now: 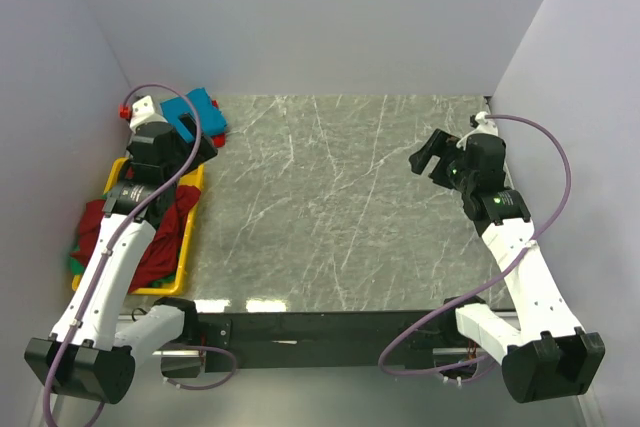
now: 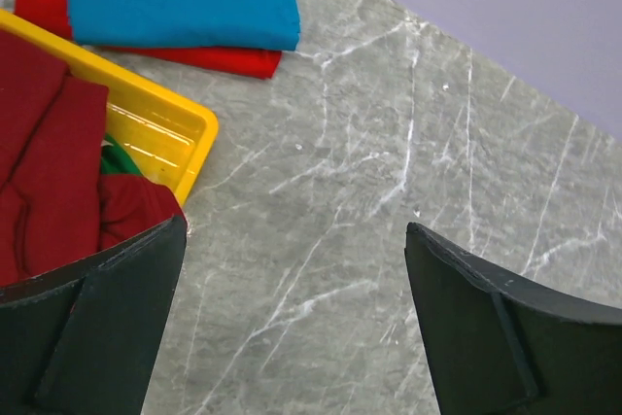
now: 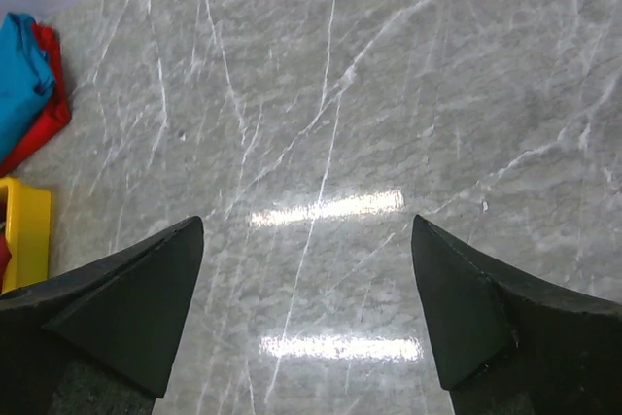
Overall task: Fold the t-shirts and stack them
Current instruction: Grab the tshirt from the pile
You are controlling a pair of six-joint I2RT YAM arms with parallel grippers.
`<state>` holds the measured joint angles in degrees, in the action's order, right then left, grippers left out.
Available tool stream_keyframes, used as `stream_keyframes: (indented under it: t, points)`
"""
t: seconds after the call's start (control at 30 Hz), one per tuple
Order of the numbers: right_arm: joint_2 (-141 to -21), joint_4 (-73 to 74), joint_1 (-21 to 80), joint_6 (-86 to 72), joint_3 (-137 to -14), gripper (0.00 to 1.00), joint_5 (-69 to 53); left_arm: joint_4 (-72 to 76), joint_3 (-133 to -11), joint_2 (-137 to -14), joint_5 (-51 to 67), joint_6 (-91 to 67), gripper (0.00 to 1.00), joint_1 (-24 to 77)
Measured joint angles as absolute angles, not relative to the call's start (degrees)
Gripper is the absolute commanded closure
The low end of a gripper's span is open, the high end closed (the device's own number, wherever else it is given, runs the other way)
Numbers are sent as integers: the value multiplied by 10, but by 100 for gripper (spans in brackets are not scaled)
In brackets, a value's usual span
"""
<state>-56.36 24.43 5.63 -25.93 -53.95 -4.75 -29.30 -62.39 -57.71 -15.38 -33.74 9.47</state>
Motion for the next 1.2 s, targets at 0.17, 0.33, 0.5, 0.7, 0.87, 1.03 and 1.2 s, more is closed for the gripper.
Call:
stream_keyframes:
  t: [0.17,0.33,0.5,0.7,0.87,1.03,1.2]
  points:
    - [-562,232,56,-266,-540,6,-22,-294,-624,-577,-179,-343,1,95]
    - [-559,227,56,-272,-539,5,7,-323,-639,-596,-208,-352,1,95]
    - [-554,203,56,-270,-532,5,27,-370,-647,-633,-270,-366,1,89]
    - [-559,193,56,-272,-528,5,33,-410,-637,-655,-283,-370,1,3]
    - [-585,192,56,-279,-528,5,18,-404,-597,-657,-256,-364,1,-77]
    - [-600,189,56,-279,-528,4,6,-387,-552,-679,-227,-353,1,-114]
    - [-614,184,56,-278,-528,4,4,-372,-521,-716,-207,-346,22,-141]
